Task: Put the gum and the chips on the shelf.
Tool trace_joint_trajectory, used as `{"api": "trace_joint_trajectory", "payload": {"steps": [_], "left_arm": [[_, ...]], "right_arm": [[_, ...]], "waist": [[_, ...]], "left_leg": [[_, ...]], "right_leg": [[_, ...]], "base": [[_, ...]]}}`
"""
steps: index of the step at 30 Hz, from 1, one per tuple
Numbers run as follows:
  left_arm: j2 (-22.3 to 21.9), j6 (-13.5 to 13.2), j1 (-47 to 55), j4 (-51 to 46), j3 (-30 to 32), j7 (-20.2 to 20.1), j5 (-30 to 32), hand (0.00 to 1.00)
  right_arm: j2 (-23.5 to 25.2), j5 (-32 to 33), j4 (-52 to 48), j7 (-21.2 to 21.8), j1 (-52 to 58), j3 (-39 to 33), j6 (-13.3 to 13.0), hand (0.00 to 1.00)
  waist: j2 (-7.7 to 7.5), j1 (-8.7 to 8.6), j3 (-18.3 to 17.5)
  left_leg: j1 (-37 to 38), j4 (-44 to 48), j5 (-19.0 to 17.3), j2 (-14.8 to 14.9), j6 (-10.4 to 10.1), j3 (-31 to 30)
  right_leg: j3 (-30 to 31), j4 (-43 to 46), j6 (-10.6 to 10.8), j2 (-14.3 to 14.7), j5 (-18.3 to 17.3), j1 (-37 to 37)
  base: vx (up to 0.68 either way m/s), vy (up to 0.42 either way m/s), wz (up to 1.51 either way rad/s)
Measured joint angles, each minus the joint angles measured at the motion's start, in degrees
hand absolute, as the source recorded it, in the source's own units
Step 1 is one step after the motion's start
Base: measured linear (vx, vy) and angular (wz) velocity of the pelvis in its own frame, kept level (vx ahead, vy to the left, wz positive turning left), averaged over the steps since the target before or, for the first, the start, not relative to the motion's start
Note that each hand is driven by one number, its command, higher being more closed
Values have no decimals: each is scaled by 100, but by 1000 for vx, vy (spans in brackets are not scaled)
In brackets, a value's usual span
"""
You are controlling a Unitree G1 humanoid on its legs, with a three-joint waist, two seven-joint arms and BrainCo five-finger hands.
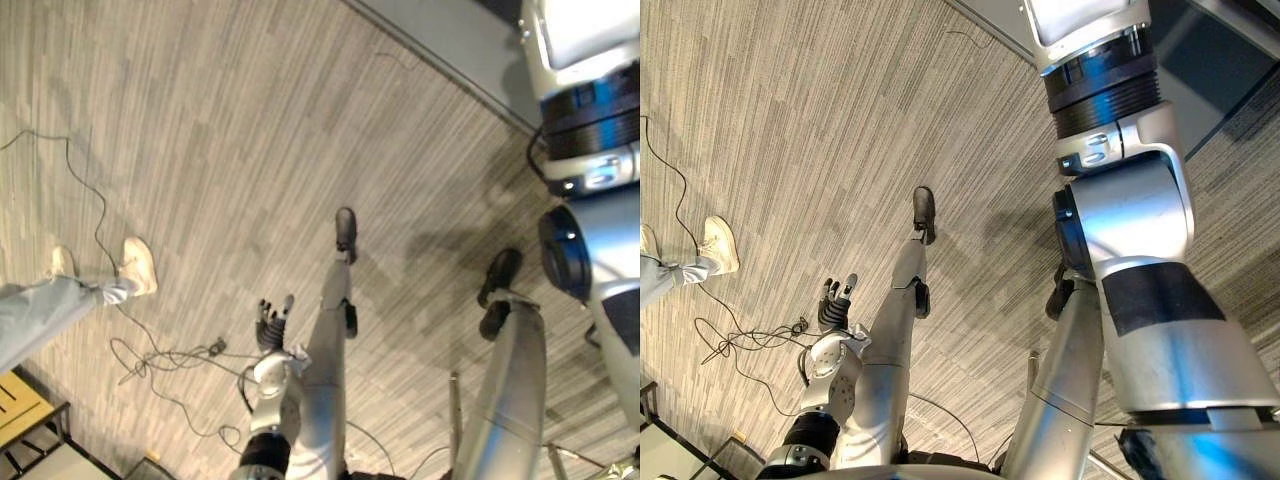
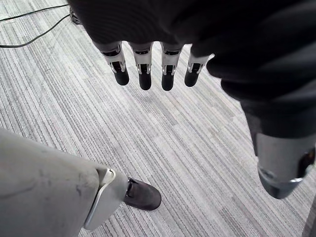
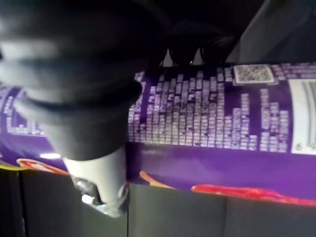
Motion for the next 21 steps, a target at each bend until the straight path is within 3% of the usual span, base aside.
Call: {"api": "trace_joint_trajectory", "payload": {"steps": [12, 13, 17, 21], "left_arm": [[-4, 0, -13, 1, 10, 150, 3, 0], [-4, 0, -16, 1, 10, 162, 4, 0], [-2, 62, -227, 19, 170, 179, 3, 0], [61, 130, -641, -122, 398, 255, 75, 0]], "right_arm": [[141, 13, 38, 29, -135, 5, -178, 100], [143, 4, 67, 30, -135, 3, -177, 0], [298, 22, 280, 34, 64, -118, 48, 0], [482, -106, 332, 33, 450, -378, 39, 0]], "waist": [[4, -75, -5], [5, -71, -6], [4, -80, -11], [5, -119, -12]], "left_leg": [[-116, -15, 50, -19, -20, 44], [-115, -3, 50, -18, -20, 37], [-108, 41, 25, 11, -15, 13], [-104, 50, 25, 15, -18, -26]], "right_leg": [[50, 89, -9, -8, -5, -180], [48, 86, -9, -8, -5, -175], [20, 62, -14, 17, -2, -121], [-2, 7, -16, 18, 9, -77]], "base": [[-3, -3, 1], [0, 0, 0], [-16, -11, -2], [-6, -4, -2]]}}
